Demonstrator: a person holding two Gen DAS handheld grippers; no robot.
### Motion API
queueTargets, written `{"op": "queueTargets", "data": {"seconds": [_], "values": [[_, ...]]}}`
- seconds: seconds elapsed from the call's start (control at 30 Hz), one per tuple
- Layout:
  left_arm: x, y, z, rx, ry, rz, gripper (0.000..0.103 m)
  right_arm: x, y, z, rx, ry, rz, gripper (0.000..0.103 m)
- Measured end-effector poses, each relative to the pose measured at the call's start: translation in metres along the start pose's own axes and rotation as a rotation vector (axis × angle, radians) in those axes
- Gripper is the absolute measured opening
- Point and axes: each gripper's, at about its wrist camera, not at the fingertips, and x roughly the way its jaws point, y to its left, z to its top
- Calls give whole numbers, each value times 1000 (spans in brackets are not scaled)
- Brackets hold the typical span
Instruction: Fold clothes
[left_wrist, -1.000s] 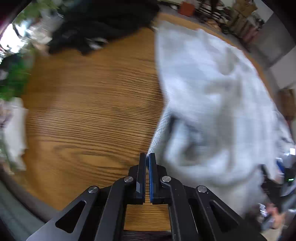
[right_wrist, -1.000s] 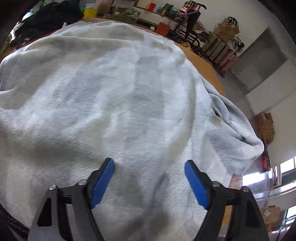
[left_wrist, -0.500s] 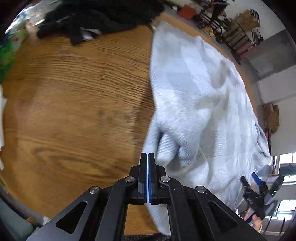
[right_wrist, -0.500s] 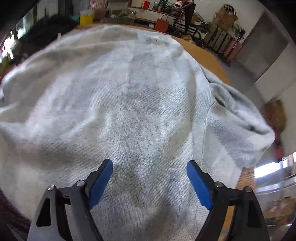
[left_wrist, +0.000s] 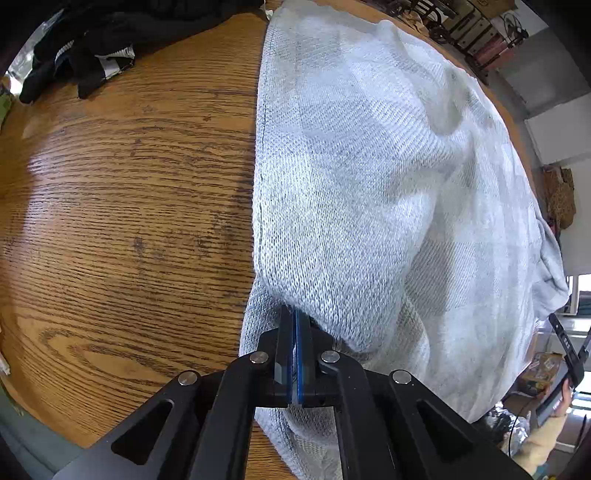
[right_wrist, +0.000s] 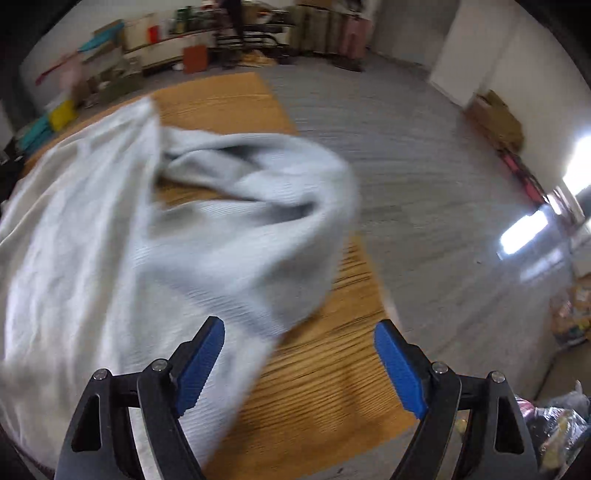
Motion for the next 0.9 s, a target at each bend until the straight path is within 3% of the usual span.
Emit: {"op": "queueTargets", "data": {"seconds": [0.1, 0.27, 0.3, 0.33, 0.4, 0.47, 0.5, 0.57, 0.6, 0.63, 0.7, 0.83, 0.9], "values": [[-2, 8, 0, -63, -41, -30, 1, 5, -12, 14, 40, -26, 16, 87], [-12, 13, -3, -101, -88, 19, 0, 16, -12, 32, 104, -32, 93, 86], [-16, 15, -4, -107, -99, 28, 0, 19, -11, 34, 116, -30, 100, 78], [-20, 19, -5, -120, -110, 34, 0, 22, -10, 36, 127, -29, 110, 57], [-24, 28, -8, -151, -118, 21, 0, 28, -1, 38, 130, -20, 140, 28], [-25, 31, -11, -163, -118, -18, 0, 35, 10, 37, 106, -17, 111, 18], [-26, 32, -12, -169, -121, -50, 0, 34, 14, 36, 92, -27, 102, 16], [-26, 32, -14, -197, -114, -195, 0, 32, 21, 33, 66, -45, 86, 16], [-27, 30, -14, -201, -108, -200, 0, 30, 21, 31, 70, -47, 98, 16], [-27, 25, -13, -184, -102, -162, 0, 27, 19, 30, 77, -48, 104, 16], [-26, 4, -11, -96, -88, -3, 1, 23, 15, 28, 90, -51, 114, 16], [-22, -29, -14, 8, -35, -38, 3, 17, 6, 26, 114, -50, 142, 16], [-22, -42, -16, 44, -34, -14, 13, 17, 5, 24, 116, -47, 143, 16]]}}
